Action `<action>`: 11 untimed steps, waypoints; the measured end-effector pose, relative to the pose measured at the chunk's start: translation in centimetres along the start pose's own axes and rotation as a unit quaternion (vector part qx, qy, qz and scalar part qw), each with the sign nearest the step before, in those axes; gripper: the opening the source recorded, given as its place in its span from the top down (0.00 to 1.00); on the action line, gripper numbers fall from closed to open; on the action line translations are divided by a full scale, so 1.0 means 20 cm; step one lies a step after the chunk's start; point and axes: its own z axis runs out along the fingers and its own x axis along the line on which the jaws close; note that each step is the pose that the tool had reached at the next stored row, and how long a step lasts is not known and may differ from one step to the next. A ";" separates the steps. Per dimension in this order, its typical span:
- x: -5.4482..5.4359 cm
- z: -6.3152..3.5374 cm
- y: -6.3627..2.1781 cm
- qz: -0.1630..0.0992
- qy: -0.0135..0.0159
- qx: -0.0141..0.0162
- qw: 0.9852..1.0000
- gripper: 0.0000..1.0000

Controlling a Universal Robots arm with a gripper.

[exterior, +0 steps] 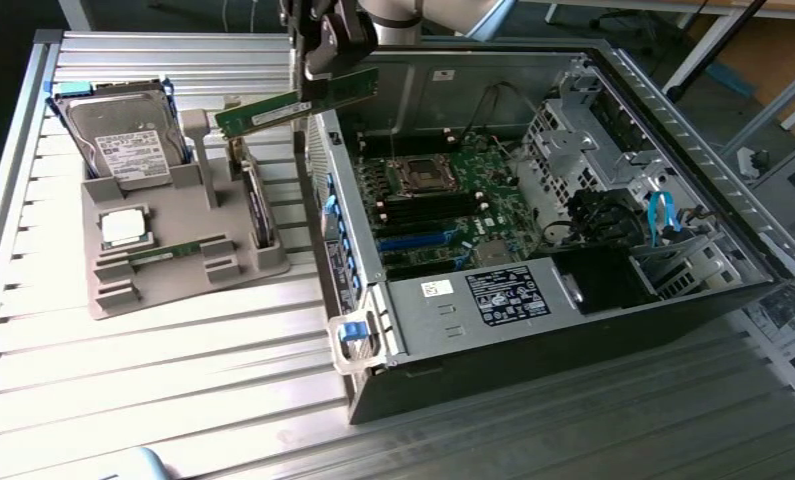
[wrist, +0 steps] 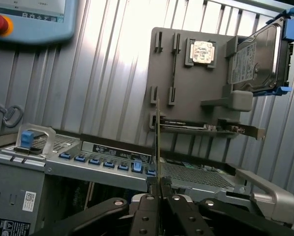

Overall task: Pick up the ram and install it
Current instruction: 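Pick up the ram and move it above insertion slot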

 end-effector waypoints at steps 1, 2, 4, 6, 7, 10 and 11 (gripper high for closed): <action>0.00 0.000 -0.008 0.000 0.000 0.000 1.000 0.88; 0.00 0.000 -0.016 0.000 0.000 0.000 1.000 0.88; 0.01 -0.001 -0.029 0.000 0.000 0.000 1.000 0.88; 0.01 -0.001 -0.043 0.000 0.001 0.000 1.000 0.88; 0.01 -0.001 -0.051 0.000 0.001 0.000 1.000 0.88; 0.02 -0.002 -0.089 0.000 0.001 0.000 1.000 0.88; 0.02 -0.003 -0.100 0.000 0.001 0.000 1.000 0.88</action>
